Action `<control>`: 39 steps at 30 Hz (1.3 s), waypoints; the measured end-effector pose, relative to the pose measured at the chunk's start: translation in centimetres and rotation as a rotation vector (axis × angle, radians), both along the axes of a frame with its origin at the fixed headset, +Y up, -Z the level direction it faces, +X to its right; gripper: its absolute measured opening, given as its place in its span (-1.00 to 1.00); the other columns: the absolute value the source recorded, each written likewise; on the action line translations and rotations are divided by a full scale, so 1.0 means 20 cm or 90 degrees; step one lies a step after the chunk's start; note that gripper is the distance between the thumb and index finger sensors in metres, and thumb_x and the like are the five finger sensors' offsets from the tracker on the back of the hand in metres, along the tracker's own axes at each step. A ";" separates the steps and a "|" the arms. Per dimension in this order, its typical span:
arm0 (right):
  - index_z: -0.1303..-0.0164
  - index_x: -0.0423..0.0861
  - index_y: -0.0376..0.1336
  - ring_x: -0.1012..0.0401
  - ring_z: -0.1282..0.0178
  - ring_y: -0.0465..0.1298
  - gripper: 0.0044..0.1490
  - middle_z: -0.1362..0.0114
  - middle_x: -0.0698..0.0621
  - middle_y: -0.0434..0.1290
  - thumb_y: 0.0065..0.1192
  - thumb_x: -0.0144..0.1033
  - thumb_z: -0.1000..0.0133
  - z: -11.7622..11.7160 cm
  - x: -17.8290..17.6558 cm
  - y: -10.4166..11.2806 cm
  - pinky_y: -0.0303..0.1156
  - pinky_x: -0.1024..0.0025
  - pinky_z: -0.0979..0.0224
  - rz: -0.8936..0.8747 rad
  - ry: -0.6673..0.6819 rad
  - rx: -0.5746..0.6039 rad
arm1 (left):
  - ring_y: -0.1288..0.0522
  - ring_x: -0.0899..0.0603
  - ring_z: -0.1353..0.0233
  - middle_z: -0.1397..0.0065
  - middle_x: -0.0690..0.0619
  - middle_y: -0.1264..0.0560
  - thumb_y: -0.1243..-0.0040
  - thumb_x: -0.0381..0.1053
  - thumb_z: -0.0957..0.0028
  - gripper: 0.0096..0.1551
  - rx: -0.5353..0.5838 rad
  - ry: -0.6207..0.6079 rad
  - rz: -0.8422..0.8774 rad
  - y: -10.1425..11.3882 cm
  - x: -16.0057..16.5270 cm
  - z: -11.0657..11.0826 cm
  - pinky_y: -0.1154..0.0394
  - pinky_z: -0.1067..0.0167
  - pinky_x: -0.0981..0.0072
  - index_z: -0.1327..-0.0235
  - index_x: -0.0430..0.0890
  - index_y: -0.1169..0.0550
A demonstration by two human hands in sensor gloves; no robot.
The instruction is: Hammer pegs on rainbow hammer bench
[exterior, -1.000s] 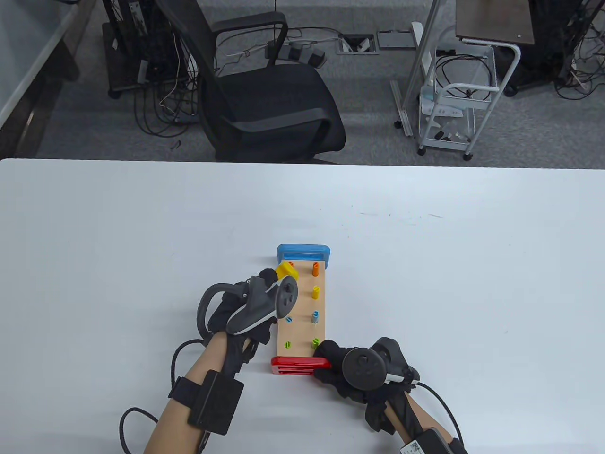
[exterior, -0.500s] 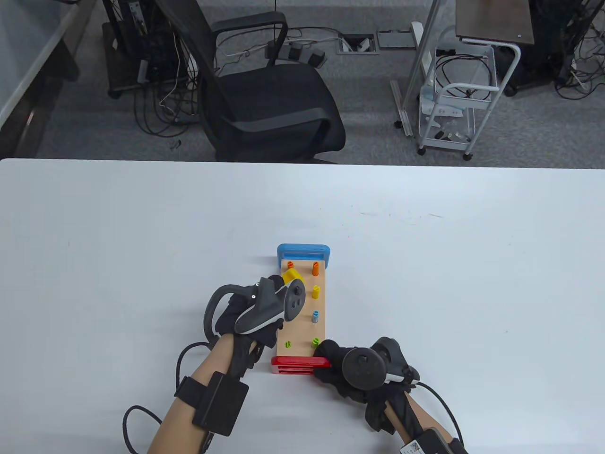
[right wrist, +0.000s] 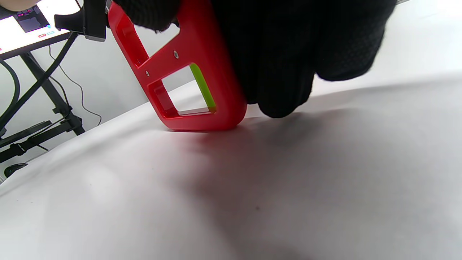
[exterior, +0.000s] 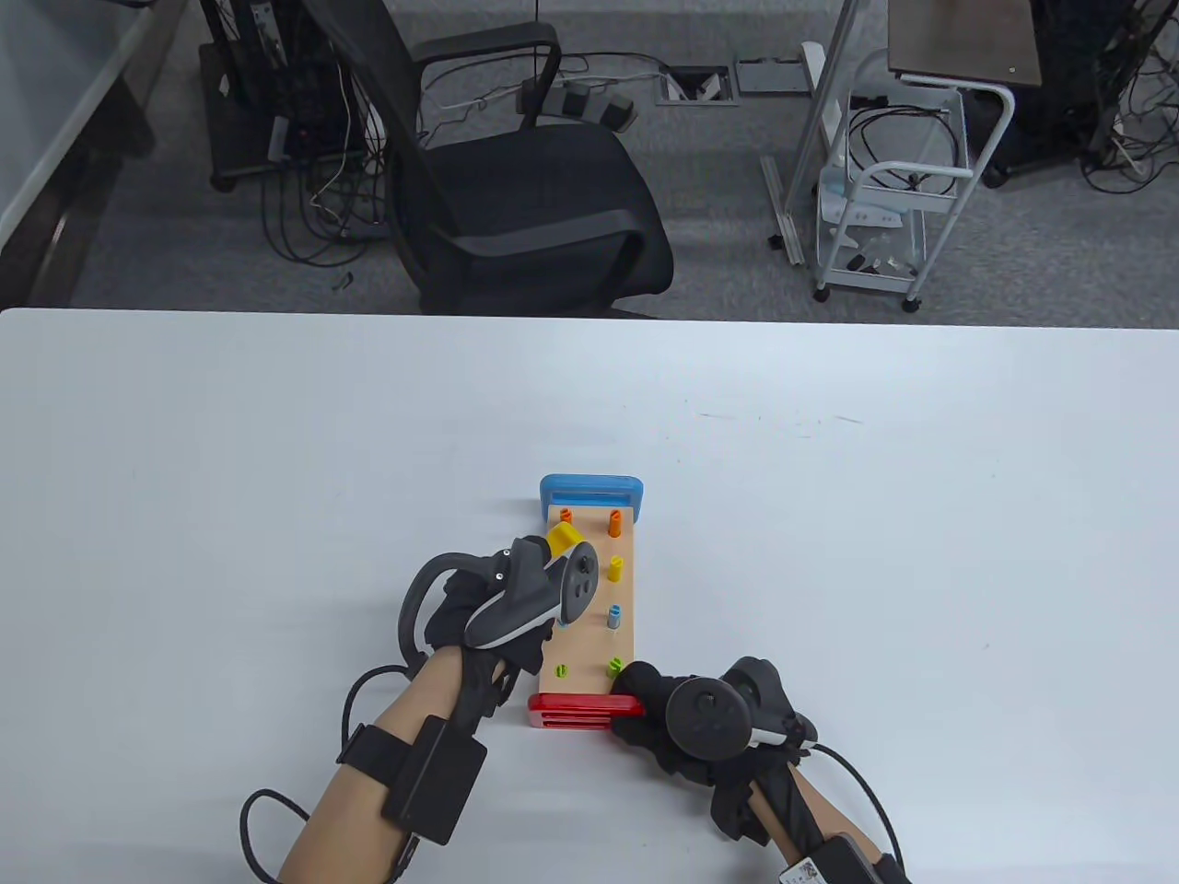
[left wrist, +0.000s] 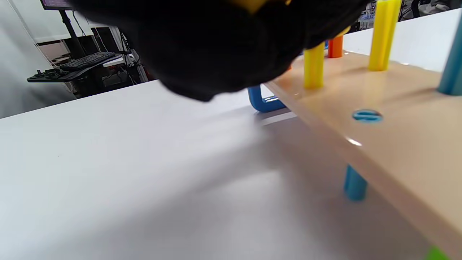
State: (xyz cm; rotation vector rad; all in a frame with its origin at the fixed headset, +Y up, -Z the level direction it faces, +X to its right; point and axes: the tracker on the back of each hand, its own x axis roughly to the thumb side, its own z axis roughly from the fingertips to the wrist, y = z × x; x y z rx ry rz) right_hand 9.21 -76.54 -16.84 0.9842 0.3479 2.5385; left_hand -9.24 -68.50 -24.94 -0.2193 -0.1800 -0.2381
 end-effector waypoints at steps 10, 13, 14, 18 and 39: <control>-0.44 -0.21 0.01 -0.15 -0.28 0.55 -0.35 -0.43 -0.28 0.48 -0.11 -0.04 -0.29 0.00 0.00 0.00 0.42 -0.19 -0.36 -0.004 0.001 -0.002 | -0.78 0.11 0.33 0.09 0.28 -0.68 -0.13 0.28 -0.26 -0.47 -0.078 0.015 -0.091 0.02 0.00 -0.01 -0.72 0.35 0.45 -0.25 -0.05 -0.39; -0.44 -0.21 0.01 -0.15 -0.28 0.55 -0.35 -0.42 -0.27 0.48 -0.11 -0.04 -0.29 0.00 0.00 0.00 0.41 -0.19 -0.36 -0.004 0.002 -0.002 | -0.76 0.02 0.42 0.18 0.19 -0.72 -0.23 0.22 -0.19 -0.49 -0.041 0.002 -0.034 -0.01 0.03 -0.01 -0.69 0.45 0.36 -0.19 -0.10 -0.47; -0.44 -0.21 0.01 -0.15 -0.28 0.55 -0.35 -0.43 -0.27 0.48 -0.11 -0.04 -0.29 0.00 0.00 0.00 0.41 -0.19 -0.36 -0.004 0.002 -0.003 | -0.76 -0.01 0.41 0.17 0.16 -0.72 -0.25 0.21 -0.20 -0.48 -0.020 -0.002 -0.003 0.00 0.02 0.00 -0.68 0.44 0.33 -0.19 -0.11 -0.48; -0.44 -0.21 0.00 -0.15 -0.28 0.55 -0.35 -0.43 -0.27 0.48 -0.11 -0.05 -0.29 0.00 0.00 0.00 0.42 -0.19 -0.36 -0.001 0.000 0.000 | -0.76 -0.01 0.42 0.19 0.15 -0.73 -0.27 0.21 -0.17 -0.48 -0.001 -0.008 -0.014 0.00 0.03 -0.01 -0.68 0.45 0.33 -0.18 -0.11 -0.50; -0.44 -0.22 0.01 -0.15 -0.27 0.55 -0.35 -0.42 -0.28 0.48 -0.11 -0.05 -0.29 0.00 0.00 0.00 0.41 -0.19 -0.36 -0.003 0.001 0.000 | -0.78 -0.02 0.31 0.10 0.13 -0.73 -0.22 0.26 -0.15 -0.39 0.155 0.012 0.162 0.15 -0.08 0.00 -0.69 0.37 0.33 -0.27 -0.11 -0.47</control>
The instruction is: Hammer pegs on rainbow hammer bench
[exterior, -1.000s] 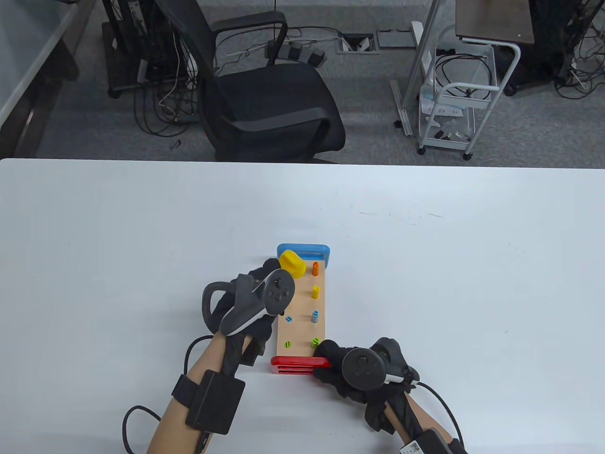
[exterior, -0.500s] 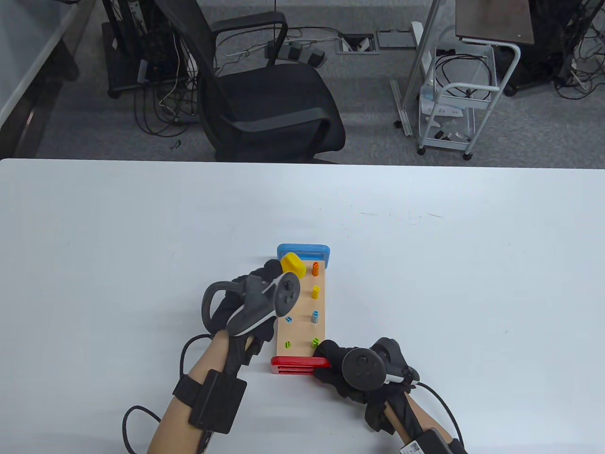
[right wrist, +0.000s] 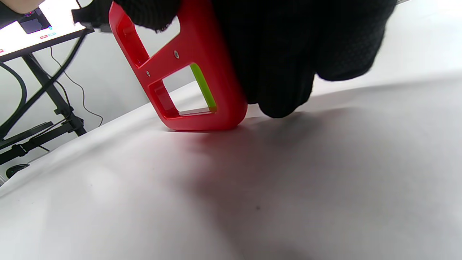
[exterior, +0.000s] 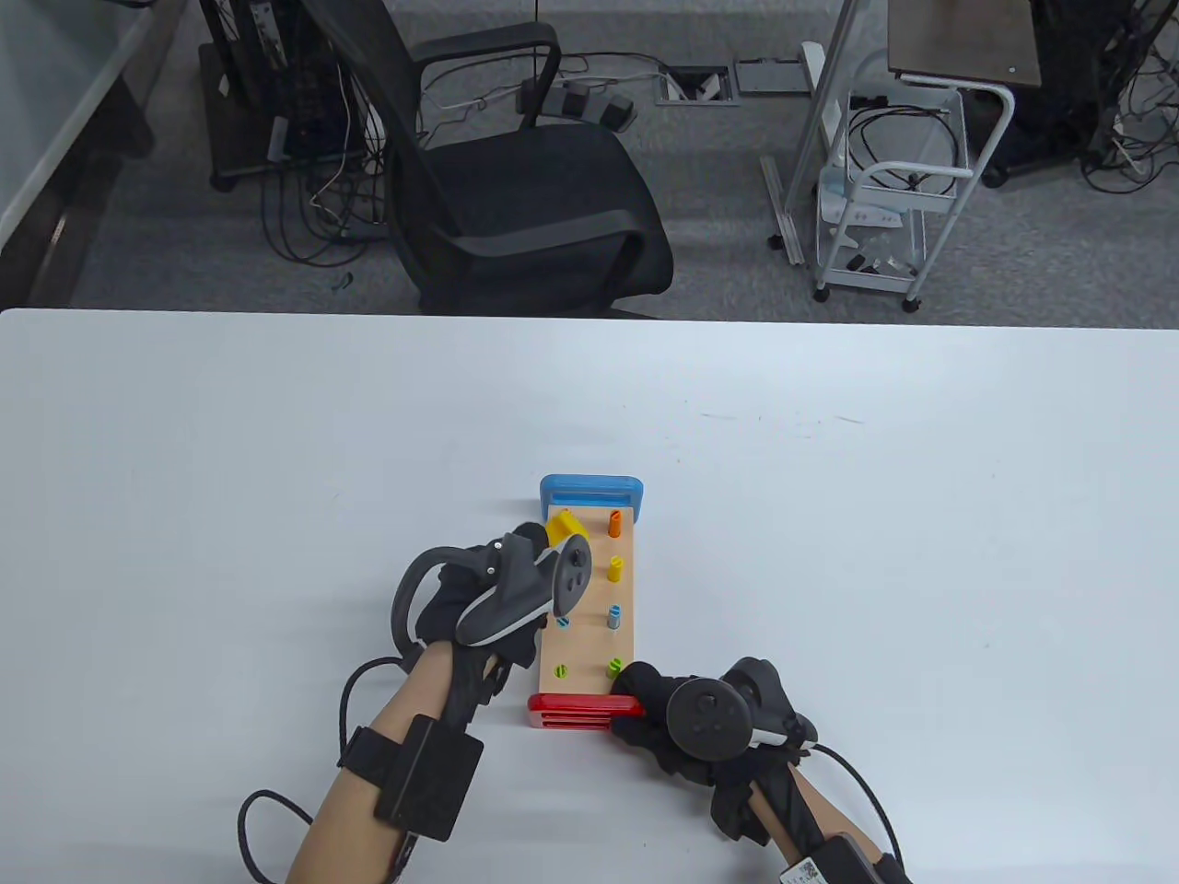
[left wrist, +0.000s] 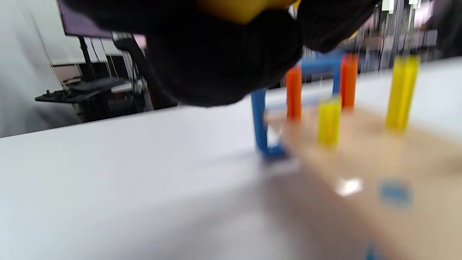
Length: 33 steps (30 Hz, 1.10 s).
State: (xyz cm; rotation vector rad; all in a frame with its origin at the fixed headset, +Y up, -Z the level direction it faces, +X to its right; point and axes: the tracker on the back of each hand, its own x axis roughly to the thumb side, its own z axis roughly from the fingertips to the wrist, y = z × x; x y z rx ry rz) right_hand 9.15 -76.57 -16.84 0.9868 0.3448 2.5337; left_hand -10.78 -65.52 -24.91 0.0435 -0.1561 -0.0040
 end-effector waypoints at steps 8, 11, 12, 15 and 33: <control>-0.44 -0.22 0.01 -0.15 -0.28 0.55 -0.35 -0.42 -0.28 0.48 -0.11 -0.05 -0.29 0.00 0.00 0.00 0.41 -0.19 -0.36 0.001 0.001 -0.001 | -0.76 -0.02 0.48 0.21 0.15 -0.75 -0.29 0.20 -0.13 -0.47 -0.146 0.000 -0.207 -0.21 0.06 -0.04 -0.68 0.51 0.34 -0.16 -0.14 -0.52; -0.44 -0.22 0.01 -0.15 -0.27 0.55 -0.35 -0.42 -0.28 0.48 -0.11 -0.05 -0.29 0.00 0.00 0.00 0.41 -0.19 -0.36 0.001 0.000 -0.001 | -0.76 -0.01 0.44 0.18 0.15 -0.73 -0.27 0.21 -0.14 -0.46 -0.110 -0.007 -0.203 -0.21 0.06 -0.03 -0.68 0.47 0.34 -0.19 -0.12 -0.50; -0.44 -0.22 0.00 -0.15 -0.28 0.55 -0.35 -0.42 -0.28 0.48 -0.11 -0.05 -0.29 0.00 0.00 0.00 0.42 -0.19 -0.36 0.003 0.000 -0.001 | -0.76 0.00 0.41 0.17 0.17 -0.73 -0.25 0.23 -0.15 -0.45 -0.117 -0.003 -0.214 -0.20 0.05 -0.02 -0.68 0.45 0.36 -0.21 -0.10 -0.48; -0.44 -0.22 0.01 -0.15 -0.27 0.55 -0.35 -0.42 -0.28 0.48 -0.11 -0.05 -0.29 0.00 0.00 0.00 0.42 -0.19 -0.36 0.000 0.000 -0.001 | -0.77 -0.01 0.37 0.13 0.15 -0.73 -0.24 0.26 -0.15 -0.41 -0.111 0.000 -0.163 -0.14 0.02 -0.02 -0.68 0.42 0.35 -0.24 -0.10 -0.49; -0.44 -0.22 0.00 -0.15 -0.28 0.55 -0.34 -0.42 -0.28 0.48 -0.11 -0.05 -0.29 0.00 0.00 -0.01 0.41 -0.19 -0.36 -0.002 0.000 -0.002 | -0.77 0.00 0.34 0.12 0.15 -0.73 -0.23 0.27 -0.15 -0.40 -0.126 -0.008 -0.127 -0.13 0.03 0.01 -0.68 0.40 0.36 -0.27 -0.08 -0.48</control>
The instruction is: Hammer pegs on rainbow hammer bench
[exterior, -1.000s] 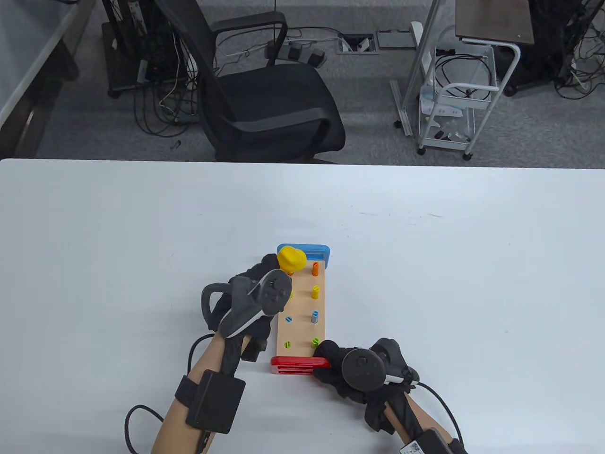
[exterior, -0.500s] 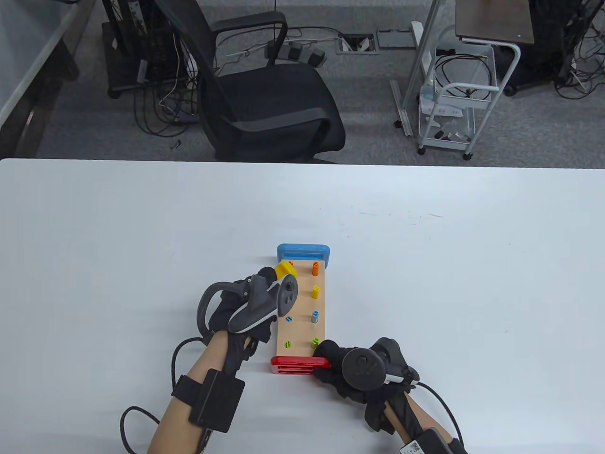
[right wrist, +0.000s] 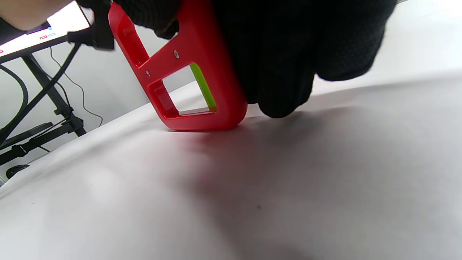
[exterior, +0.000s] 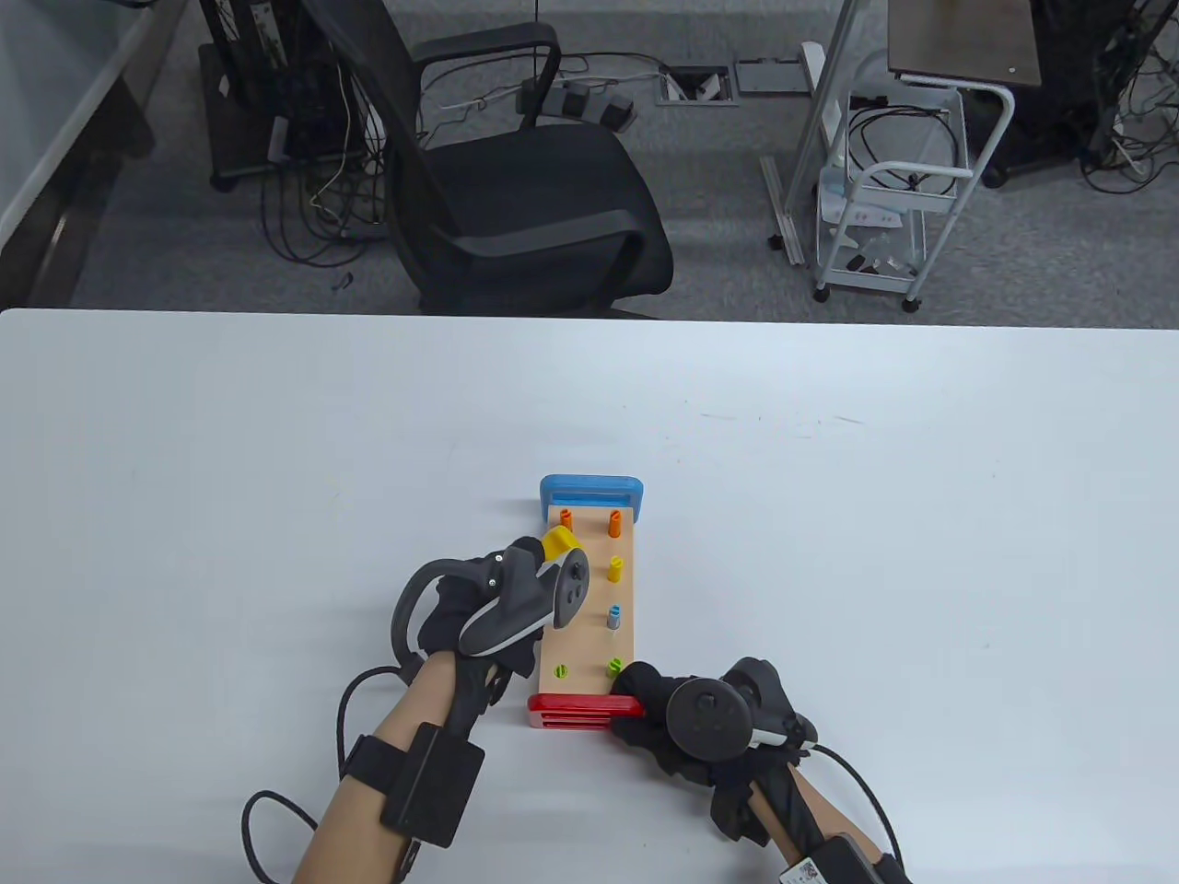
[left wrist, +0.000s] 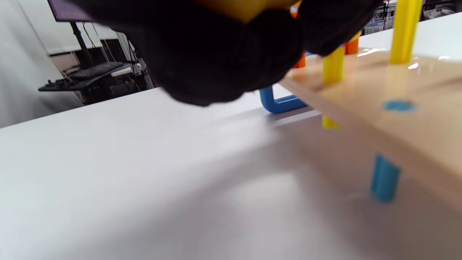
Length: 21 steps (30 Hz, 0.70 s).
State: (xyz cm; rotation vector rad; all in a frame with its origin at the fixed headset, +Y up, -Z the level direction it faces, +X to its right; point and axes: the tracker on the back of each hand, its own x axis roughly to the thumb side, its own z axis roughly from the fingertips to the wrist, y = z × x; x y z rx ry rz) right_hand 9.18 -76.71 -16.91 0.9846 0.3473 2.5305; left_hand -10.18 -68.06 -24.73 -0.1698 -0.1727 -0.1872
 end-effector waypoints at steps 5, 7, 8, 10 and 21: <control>-0.44 -0.22 0.00 -0.15 -0.28 0.55 -0.34 -0.42 -0.28 0.48 -0.11 -0.05 -0.29 0.00 0.00 0.00 0.41 -0.19 -0.36 -0.001 0.000 0.000 | -0.76 -0.06 0.40 0.16 0.08 -0.74 -0.30 0.21 -0.14 -0.42 0.059 -0.003 0.049 -0.01 0.02 0.02 -0.66 0.45 0.30 -0.23 -0.14 -0.52; -0.44 -0.22 0.01 -0.15 -0.28 0.55 -0.34 -0.42 -0.28 0.48 -0.11 -0.05 -0.29 0.00 0.00 0.00 0.41 -0.20 -0.36 0.002 0.000 -0.003 | -0.79 0.12 0.35 0.12 0.31 -0.71 -0.18 0.31 -0.17 -0.49 -0.020 0.030 -0.144 -0.08 0.03 0.03 -0.72 0.39 0.49 -0.22 0.03 -0.43; -0.44 -0.22 0.01 -0.15 -0.28 0.55 -0.34 -0.42 -0.28 0.48 -0.11 -0.05 -0.29 0.00 0.00 0.00 0.41 -0.20 -0.36 0.002 0.002 -0.002 | -0.78 0.02 0.46 0.22 0.19 -0.75 -0.32 0.23 -0.10 -0.50 0.045 -0.006 -0.031 -0.08 0.02 0.02 -0.69 0.51 0.39 -0.13 -0.06 -0.54; -0.44 -0.22 0.01 -0.15 -0.28 0.55 -0.35 -0.42 -0.28 0.48 -0.11 -0.05 -0.29 0.00 0.00 0.00 0.41 -0.20 -0.36 0.002 0.001 -0.001 | -0.76 -0.01 0.37 0.13 0.16 -0.72 -0.28 0.21 -0.19 -0.50 -0.063 0.017 -0.052 -0.08 0.03 0.00 -0.68 0.41 0.36 -0.21 -0.06 -0.48; -0.44 -0.22 0.00 -0.15 -0.28 0.55 -0.35 -0.42 -0.28 0.48 -0.11 -0.05 -0.29 0.00 0.00 0.00 0.41 -0.20 -0.36 0.001 -0.001 0.000 | -0.77 -0.01 0.35 0.12 0.14 -0.73 -0.26 0.25 -0.14 -0.43 0.150 -0.003 0.141 0.06 -0.05 0.01 -0.68 0.42 0.37 -0.23 -0.08 -0.49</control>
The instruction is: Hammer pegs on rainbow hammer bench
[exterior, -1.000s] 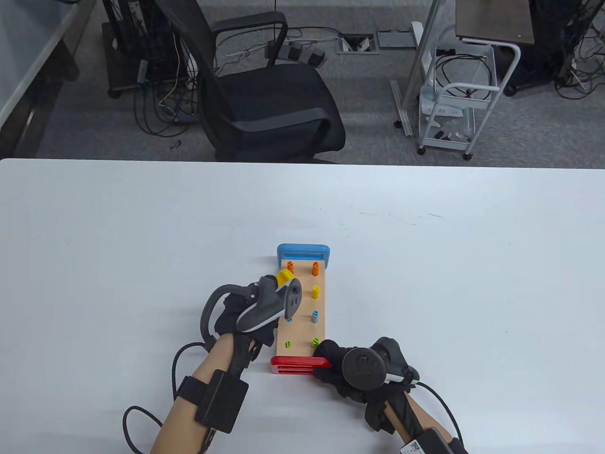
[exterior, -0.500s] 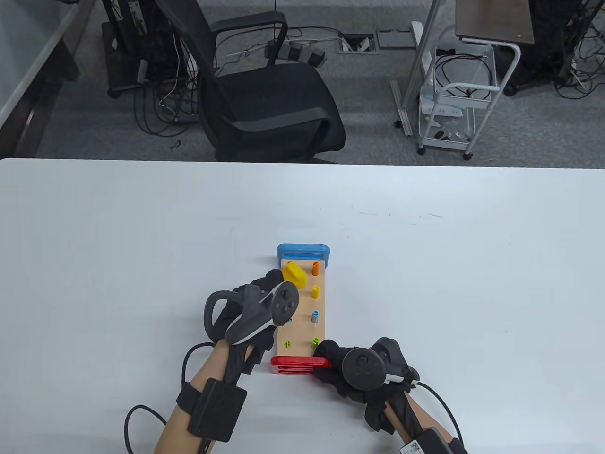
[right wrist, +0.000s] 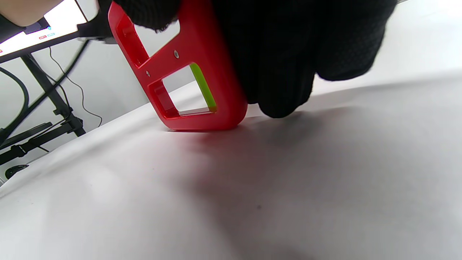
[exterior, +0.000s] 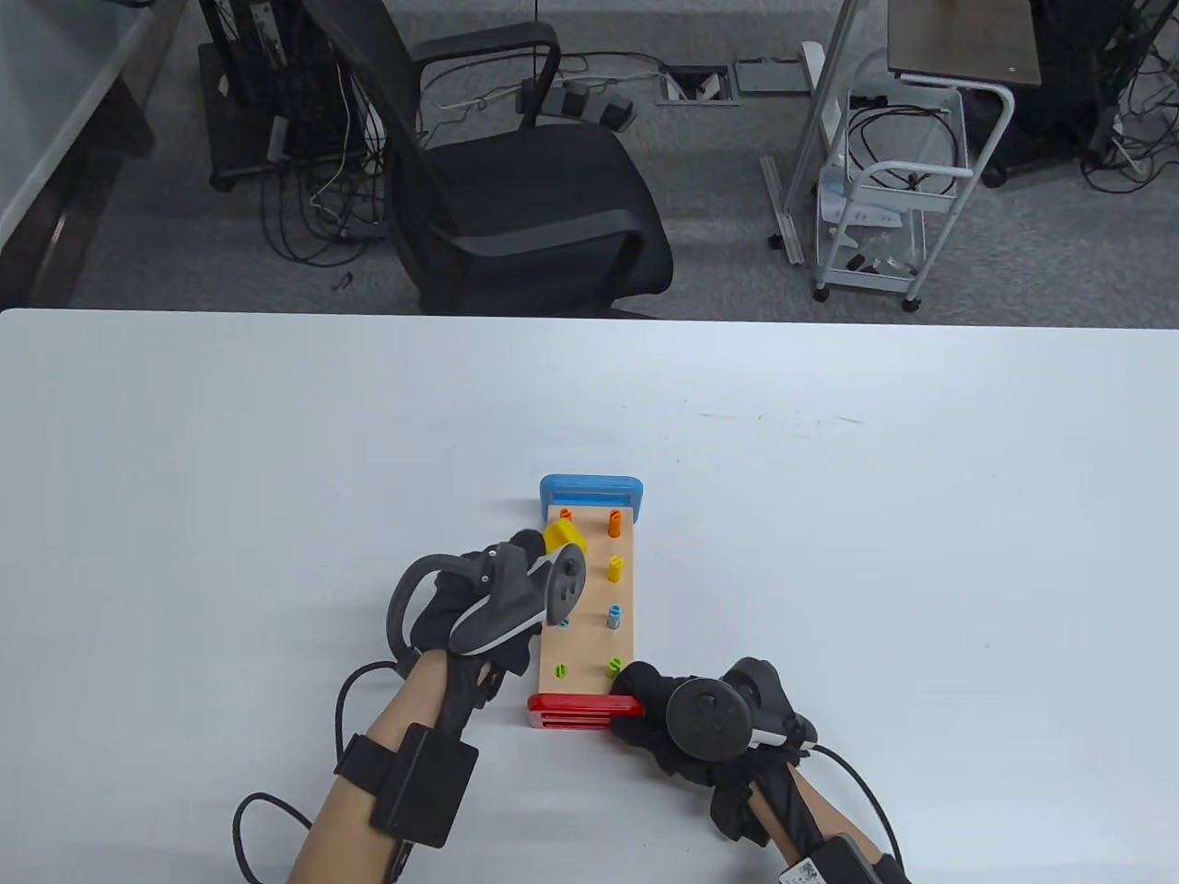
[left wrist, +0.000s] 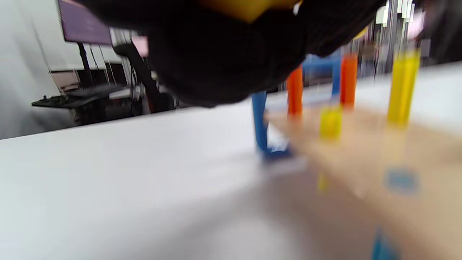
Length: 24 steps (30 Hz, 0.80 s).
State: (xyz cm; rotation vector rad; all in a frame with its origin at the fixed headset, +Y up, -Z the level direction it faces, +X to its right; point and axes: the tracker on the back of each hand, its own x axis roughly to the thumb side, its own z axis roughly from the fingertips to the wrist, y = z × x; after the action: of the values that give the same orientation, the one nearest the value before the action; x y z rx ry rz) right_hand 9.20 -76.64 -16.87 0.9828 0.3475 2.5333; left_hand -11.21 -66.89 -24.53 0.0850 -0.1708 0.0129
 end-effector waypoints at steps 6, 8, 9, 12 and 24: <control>-0.44 -0.22 0.00 -0.15 -0.28 0.55 -0.34 -0.43 -0.28 0.48 -0.11 -0.05 -0.29 0.00 0.00 0.00 0.41 -0.20 -0.36 0.000 0.001 -0.002 | -0.77 -0.02 0.49 0.22 0.13 -0.76 -0.30 0.20 -0.10 -0.45 -0.067 -0.025 -0.181 -0.19 0.08 -0.02 -0.69 0.54 0.34 -0.16 -0.15 -0.54; -0.44 -0.22 0.01 -0.15 -0.28 0.55 -0.34 -0.42 -0.28 0.48 -0.11 -0.05 -0.29 0.00 0.00 0.00 0.41 -0.20 -0.36 -0.002 0.002 -0.002 | -0.76 -0.01 0.39 0.11 0.15 -0.71 -0.22 0.22 -0.20 -0.44 -0.182 -0.001 -0.194 -0.18 0.07 -0.03 -0.68 0.43 0.36 -0.25 -0.12 -0.44; -0.44 -0.22 0.00 -0.15 -0.28 0.55 -0.34 -0.42 -0.28 0.48 -0.11 -0.05 -0.29 0.00 0.00 0.00 0.41 -0.20 -0.36 -0.003 0.002 -0.003 | -0.76 -0.04 0.42 0.14 0.12 -0.73 -0.25 0.21 -0.17 -0.44 -0.154 -0.010 -0.174 -0.20 0.07 -0.04 -0.67 0.46 0.33 -0.22 -0.14 -0.47; -0.44 -0.22 0.00 -0.15 -0.28 0.55 -0.34 -0.42 -0.28 0.48 -0.11 -0.05 -0.29 0.00 0.00 0.00 0.41 -0.19 -0.36 0.000 0.001 0.000 | -0.77 -0.02 0.40 0.13 0.14 -0.72 -0.24 0.22 -0.16 -0.43 -0.150 -0.010 -0.184 -0.20 0.07 -0.04 -0.68 0.45 0.35 -0.23 -0.13 -0.47; -0.44 -0.22 0.00 -0.15 -0.28 0.55 -0.34 -0.42 -0.28 0.48 -0.11 -0.05 -0.29 0.00 0.00 0.00 0.41 -0.20 -0.36 -0.002 0.003 -0.003 | -0.77 -0.01 0.35 0.08 0.14 -0.71 -0.18 0.24 -0.19 -0.40 -0.208 0.006 -0.230 -0.23 0.06 -0.04 -0.68 0.41 0.37 -0.29 -0.13 -0.42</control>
State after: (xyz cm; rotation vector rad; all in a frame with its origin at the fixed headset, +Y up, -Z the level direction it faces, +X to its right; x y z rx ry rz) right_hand 9.20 -76.59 -16.92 0.9864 0.3526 2.5270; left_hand -9.94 -71.55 -25.30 -0.2720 -0.1712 -0.3185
